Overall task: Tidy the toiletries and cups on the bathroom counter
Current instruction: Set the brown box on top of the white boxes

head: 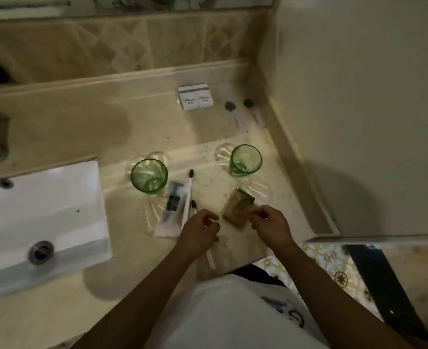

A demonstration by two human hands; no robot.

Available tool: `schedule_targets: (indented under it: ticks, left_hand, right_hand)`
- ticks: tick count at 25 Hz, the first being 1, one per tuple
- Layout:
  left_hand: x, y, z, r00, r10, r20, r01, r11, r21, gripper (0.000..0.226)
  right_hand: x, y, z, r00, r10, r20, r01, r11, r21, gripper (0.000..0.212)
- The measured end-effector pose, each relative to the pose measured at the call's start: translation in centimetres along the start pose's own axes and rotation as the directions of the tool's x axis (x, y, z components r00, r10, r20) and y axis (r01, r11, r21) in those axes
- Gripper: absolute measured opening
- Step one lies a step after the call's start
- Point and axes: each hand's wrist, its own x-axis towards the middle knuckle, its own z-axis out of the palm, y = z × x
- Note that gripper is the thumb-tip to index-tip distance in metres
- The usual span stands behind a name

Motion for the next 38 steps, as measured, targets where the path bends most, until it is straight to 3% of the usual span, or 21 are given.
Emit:
schedule_targets:
  ticks: [2,4,6,9,12,14,18,24,33,38]
  left_hand:
    - [0.5,0.9,1.3,0.997,-0.066,0.04,0.068,0.996,-0.065,0.015]
    - [0.8,1.7,2.2,0.98,-0.186,0.075,0.198,0.958,-0.205,0.022]
    - [1.4,2.0,2.8,0.96,-0.269,0.083,0.281,0.907,-0.314,0.023]
    - [2.2,2.1,3.2,0.961,-0.267,0.072,0.274,0.891,-0.361,0.009]
    - [2.3,2.5,3.1,0.96,-0.279,0.007,0.253,0.858,-0.447,0.011]
    - [1.8,2.5,2.7,0.956,-0.289,-0.057,0.237,0.868,-0.436,0.02]
    - [0.7,2.4,1.1,0.973,-0.199,-0.121,0.132,0.9,-0.415,0.025]
    - [-0.7,4.1,-2.2,0.99,-0.099,-0.096,0.031,0.835,-0.549,0.036]
    - [-2.5,6.6,-5.6,0.986,0.037,-0.163,-0.114,0.863,-0.492,0.031]
    - [-1.9,8.7,-7.3,0.979,0.103,-0.174,-0.155,0.935,-0.32,0.054]
  right_hand:
    - [0.5,0.1,-0.3,0.999,0.003,-0.049,-0.004,1.0,-0.03,0.008]
    - [1.4,-0.2,-0.5,0.991,-0.08,-0.103,0.068,0.99,-0.12,0.025]
    - [2.7,-0.6,-0.4,0.986,-0.155,-0.065,0.141,0.972,-0.186,0.043]
    - [3.6,-0.9,0.3,0.986,-0.142,0.088,0.16,0.958,-0.24,0.057]
    - [3.4,-0.4,0.8,0.989,-0.138,0.058,0.148,0.966,-0.211,0.054]
    - [3.1,0.0,0.7,0.998,-0.054,0.036,0.058,0.991,-0.122,0.046]
    - [2.5,-1.0,0.0,0.981,0.126,0.15,-0.151,0.973,0.173,0.007]
    - [1.6,-4.4,-0.8,0.96,0.103,0.261,-0.214,0.87,0.444,0.01]
    - [1.5,-8.4,-0.5,0.923,-0.041,0.382,-0.158,0.866,0.474,0.011]
    - [2.3,-11.4,-0.3,0.96,-0.131,0.248,0.003,0.889,0.457,0.022]
